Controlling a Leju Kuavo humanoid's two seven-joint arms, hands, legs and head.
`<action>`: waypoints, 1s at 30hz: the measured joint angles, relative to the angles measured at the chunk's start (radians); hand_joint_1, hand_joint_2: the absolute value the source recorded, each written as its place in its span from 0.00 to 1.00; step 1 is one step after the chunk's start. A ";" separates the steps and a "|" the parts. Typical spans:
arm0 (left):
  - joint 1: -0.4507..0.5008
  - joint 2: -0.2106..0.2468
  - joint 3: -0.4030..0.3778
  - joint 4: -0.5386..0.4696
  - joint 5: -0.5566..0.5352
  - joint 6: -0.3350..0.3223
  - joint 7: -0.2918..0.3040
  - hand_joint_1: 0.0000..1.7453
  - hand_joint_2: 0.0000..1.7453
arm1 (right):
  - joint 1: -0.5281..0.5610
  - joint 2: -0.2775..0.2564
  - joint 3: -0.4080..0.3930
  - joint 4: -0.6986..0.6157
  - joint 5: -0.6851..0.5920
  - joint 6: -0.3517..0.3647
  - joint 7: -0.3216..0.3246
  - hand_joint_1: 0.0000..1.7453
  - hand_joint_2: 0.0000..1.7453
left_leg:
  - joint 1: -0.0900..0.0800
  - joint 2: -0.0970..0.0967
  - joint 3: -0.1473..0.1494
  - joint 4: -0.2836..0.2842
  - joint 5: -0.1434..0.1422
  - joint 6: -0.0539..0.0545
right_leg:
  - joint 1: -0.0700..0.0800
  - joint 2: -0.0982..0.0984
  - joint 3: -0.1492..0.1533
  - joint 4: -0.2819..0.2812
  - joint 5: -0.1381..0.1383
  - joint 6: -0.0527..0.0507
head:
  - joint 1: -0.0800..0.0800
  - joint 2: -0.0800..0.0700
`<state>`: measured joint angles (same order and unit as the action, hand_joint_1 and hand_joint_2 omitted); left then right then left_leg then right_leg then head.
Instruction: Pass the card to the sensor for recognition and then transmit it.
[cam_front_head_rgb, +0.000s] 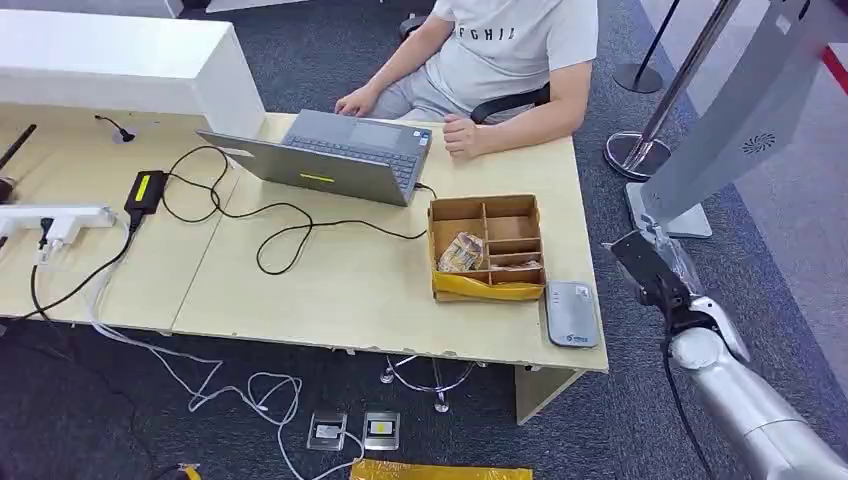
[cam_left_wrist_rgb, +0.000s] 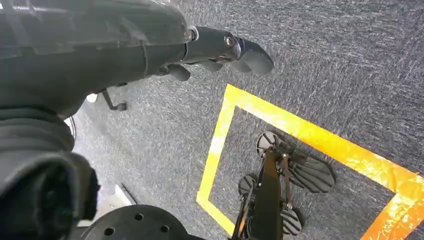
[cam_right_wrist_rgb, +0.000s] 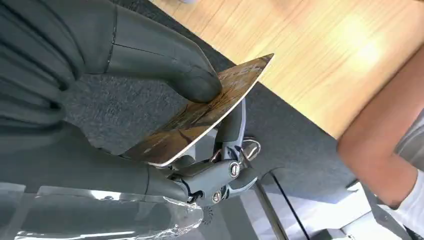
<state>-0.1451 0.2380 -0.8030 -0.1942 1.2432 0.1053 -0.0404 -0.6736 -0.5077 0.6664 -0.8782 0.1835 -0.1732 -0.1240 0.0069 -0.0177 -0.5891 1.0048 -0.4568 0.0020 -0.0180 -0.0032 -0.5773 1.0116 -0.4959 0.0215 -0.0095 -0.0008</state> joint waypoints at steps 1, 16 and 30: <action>0.000 0.000 0.000 0.000 0.000 0.000 0.000 0.00 0.00 | 0.003 -0.001 -0.002 0.000 0.002 0.002 0.002 1.00 1.00 | 0.000 0.000 0.000 0.000 0.000 0.000 | 0.000 0.000 0.000 0.000 0.000 0.000 | -0.001 0.000; 0.000 0.000 0.000 0.000 -0.006 0.001 0.000 0.00 0.00 | 0.056 -0.001 -0.016 0.000 0.009 0.010 0.019 1.00 1.00 | 0.000 0.000 0.000 0.000 0.000 -0.001 | 0.000 0.000 0.000 0.000 0.000 0.000 | 0.000 0.000; 0.000 0.000 -0.001 0.000 -0.006 0.008 0.004 0.00 0.00 | 0.110 0.017 -0.013 0.000 -0.029 0.039 0.009 1.00 1.00 | 0.000 0.000 0.000 0.000 -0.001 -0.001 | 0.000 0.000 0.000 0.000 0.000 0.000 | 0.000 0.000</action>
<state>-0.1453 0.2380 -0.8038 -0.1946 1.2367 0.1137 -0.0366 -0.5639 -0.4906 0.6539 -0.8782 0.1541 -0.1339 -0.1152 0.0070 -0.0179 -0.5892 1.0046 -0.4575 0.0010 -0.0179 -0.0031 -0.5770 1.0117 -0.4960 0.0214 -0.0099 -0.0008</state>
